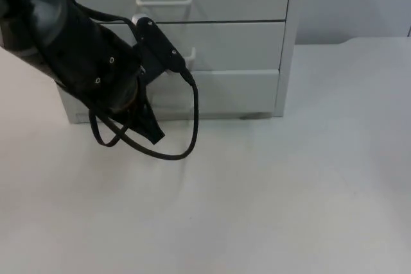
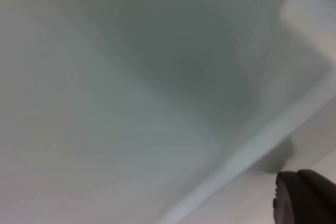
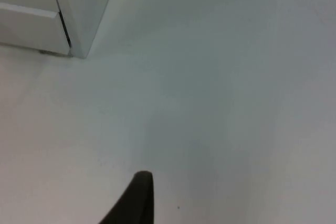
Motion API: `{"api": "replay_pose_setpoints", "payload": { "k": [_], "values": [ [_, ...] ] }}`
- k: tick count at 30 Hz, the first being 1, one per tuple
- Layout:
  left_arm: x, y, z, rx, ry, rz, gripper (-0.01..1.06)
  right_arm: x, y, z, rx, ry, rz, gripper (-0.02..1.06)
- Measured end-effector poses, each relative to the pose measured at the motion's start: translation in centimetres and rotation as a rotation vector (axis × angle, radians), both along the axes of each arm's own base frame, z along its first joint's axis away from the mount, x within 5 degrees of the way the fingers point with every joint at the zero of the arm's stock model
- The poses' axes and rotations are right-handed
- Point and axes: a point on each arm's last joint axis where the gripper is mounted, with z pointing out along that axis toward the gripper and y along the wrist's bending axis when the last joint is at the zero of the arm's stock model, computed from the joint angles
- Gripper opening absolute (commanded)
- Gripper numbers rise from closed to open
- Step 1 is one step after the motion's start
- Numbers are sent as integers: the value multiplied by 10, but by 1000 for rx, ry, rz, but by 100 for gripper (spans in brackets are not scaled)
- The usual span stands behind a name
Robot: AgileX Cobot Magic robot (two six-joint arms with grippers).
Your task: Open the drawer with the left hand, place the block into the drawer with the right hand, then close the drawer with the left hand.
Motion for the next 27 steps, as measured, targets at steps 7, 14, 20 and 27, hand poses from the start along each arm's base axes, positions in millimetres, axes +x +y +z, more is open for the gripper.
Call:
{"api": "replay_pose_setpoints", "payload": {
  "k": [7,14,20,27],
  "values": [
    [-16,-1,11,20,-20,21,0,0,0,0,-12,-4,3,105],
    [-82,-8,35,-28,40,7,0,1,0,1,-11,-11,4,105],
    [-118,-8,62,-136,130,16,0,1,0,1,-11,-11,4,105],
    [-138,-9,96,-297,206,-11,0,1,0,1,-14,-11,6,105]
  ]
}}
